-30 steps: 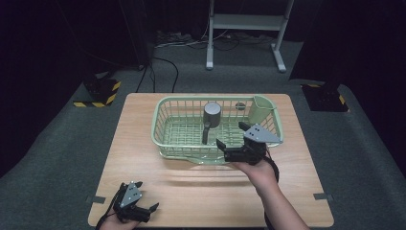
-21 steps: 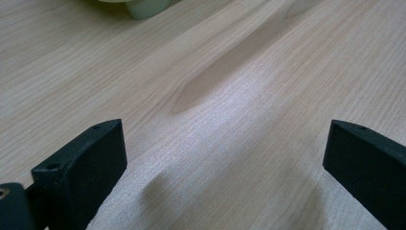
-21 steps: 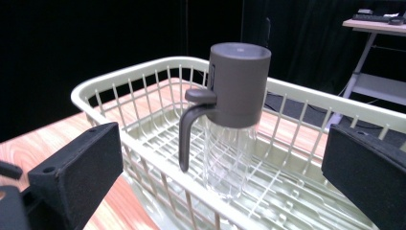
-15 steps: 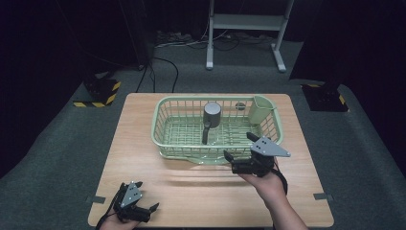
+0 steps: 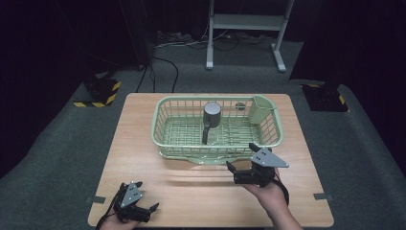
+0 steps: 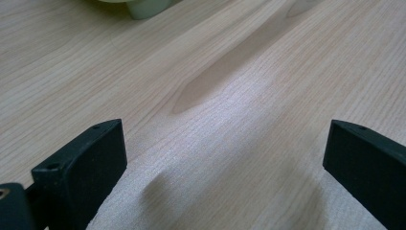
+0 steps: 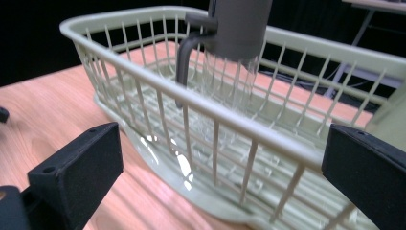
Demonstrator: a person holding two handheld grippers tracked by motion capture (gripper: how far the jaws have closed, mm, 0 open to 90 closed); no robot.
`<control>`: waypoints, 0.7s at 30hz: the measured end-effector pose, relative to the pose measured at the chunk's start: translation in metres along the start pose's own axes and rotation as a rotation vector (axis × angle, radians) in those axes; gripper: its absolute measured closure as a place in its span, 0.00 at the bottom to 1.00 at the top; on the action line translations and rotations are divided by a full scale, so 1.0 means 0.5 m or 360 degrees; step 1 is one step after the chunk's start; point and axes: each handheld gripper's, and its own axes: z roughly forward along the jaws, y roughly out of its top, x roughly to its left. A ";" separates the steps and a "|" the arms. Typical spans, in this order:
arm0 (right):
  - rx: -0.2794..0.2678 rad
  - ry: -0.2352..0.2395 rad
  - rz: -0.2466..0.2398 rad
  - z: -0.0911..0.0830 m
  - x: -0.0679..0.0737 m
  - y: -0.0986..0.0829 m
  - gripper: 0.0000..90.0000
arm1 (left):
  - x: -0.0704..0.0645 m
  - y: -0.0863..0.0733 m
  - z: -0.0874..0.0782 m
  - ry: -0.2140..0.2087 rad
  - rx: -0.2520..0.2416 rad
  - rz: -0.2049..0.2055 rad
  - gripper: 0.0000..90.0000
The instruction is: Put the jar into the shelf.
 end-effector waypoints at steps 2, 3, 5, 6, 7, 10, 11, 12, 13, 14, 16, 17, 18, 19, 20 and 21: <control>0.0017 -0.0002 0.0008 -0.001 0.000 -0.013 0.00 | 0.001 0.000 -0.001 0.0000 0.0011 0.0014 0.02; 0.0025 -0.0002 0.0013 -0.001 0.000 -0.020 0.00 | 0.001 0.000 -0.001 0.0001 0.0012 0.0014 0.02; 0.0041 -0.0010 0.0015 -0.003 0.000 -0.032 0.00 | 0.001 0.000 0.000 0.0002 0.0011 0.0014 0.02; 0.0046 -0.0010 0.0017 -0.003 0.000 -0.036 0.00 | 0.001 0.000 -0.001 0.0003 0.0013 0.0016 0.02; 0.0058 -0.0014 0.0015 -0.004 0.000 -0.043 0.00 | 0.001 0.000 -0.001 0.0004 0.0014 0.0018 0.02; 0.0087 -0.0023 0.0013 -0.007 -0.001 -0.061 0.00 | 0.000 0.000 0.000 0.0006 0.0013 0.0019 0.02; 0.0095 -0.0025 0.0018 -0.008 -0.001 -0.067 0.00 | 0.000 0.000 0.000 0.0006 0.0013 0.0019 0.02; 0.0105 -0.0028 0.0022 -0.009 -0.002 -0.073 0.00 | 0.000 0.000 0.000 0.0007 0.0015 0.0022 0.02; 0.0111 -0.0028 0.0028 -0.011 -0.003 -0.079 0.00 | 0.000 0.000 0.000 0.0008 0.0017 0.0024 0.02; 0.0119 -0.0030 0.0032 -0.012 -0.003 -0.084 0.00 | 0.000 0.000 0.000 0.0008 0.0016 0.0023 0.02; 0.0132 -0.0034 0.0037 -0.014 -0.004 -0.094 0.00 | 0.000 0.000 0.000 0.0008 0.0017 0.0024 0.02; 0.0138 -0.0038 0.0038 -0.016 -0.005 -0.099 0.00 | 0.000 0.000 0.000 0.0009 0.0017 0.0024 0.02; 0.0143 -0.0037 0.0044 -0.017 -0.005 -0.103 0.00 | 0.000 0.000 0.000 0.0009 0.0015 0.0023 0.02; 0.0150 -0.0040 0.0047 -0.018 -0.005 -0.107 0.00 | 0.000 0.000 0.000 0.0010 0.0015 0.0024 0.02; 0.0155 -0.0044 0.0048 -0.018 -0.006 -0.112 0.00 | 0.000 0.000 0.000 0.0011 0.0015 0.0023 0.02; 0.0162 -0.0047 0.0050 -0.019 -0.006 -0.116 0.00 | 0.000 0.000 0.000 0.0011 0.0014 0.0023 0.02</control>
